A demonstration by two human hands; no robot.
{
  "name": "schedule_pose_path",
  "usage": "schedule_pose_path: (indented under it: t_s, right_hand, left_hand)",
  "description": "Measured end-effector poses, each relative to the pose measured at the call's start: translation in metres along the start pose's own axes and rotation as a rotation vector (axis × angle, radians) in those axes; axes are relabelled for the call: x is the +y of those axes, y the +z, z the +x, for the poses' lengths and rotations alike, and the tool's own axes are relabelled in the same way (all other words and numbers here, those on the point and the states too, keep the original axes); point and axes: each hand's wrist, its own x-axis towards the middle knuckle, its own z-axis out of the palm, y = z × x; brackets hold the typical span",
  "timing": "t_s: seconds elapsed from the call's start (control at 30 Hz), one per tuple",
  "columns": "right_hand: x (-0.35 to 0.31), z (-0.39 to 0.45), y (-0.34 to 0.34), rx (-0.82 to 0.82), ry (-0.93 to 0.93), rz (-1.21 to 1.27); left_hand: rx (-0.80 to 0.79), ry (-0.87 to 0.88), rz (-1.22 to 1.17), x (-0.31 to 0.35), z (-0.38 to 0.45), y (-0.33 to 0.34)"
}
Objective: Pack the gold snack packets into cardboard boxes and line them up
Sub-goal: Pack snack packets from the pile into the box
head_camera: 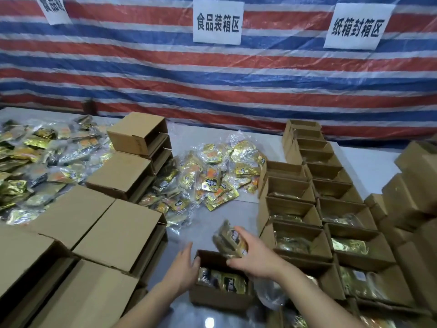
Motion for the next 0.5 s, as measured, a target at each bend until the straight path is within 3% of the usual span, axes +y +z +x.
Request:
schedule_pose_path:
  t_s: [0.2,0.5]
  right_hand:
    - [0.030,0.037,0.038,-0.307,0.124,-0.359]
    - [0.015,0.075,0.059,-0.436,0.217,-0.588]
  left_hand:
    - [-0.057,0.020,-0.101,-0.027,0.000,0.027]
    - [-0.036,-0.016,-0.196,-0.037,0.003,0.025]
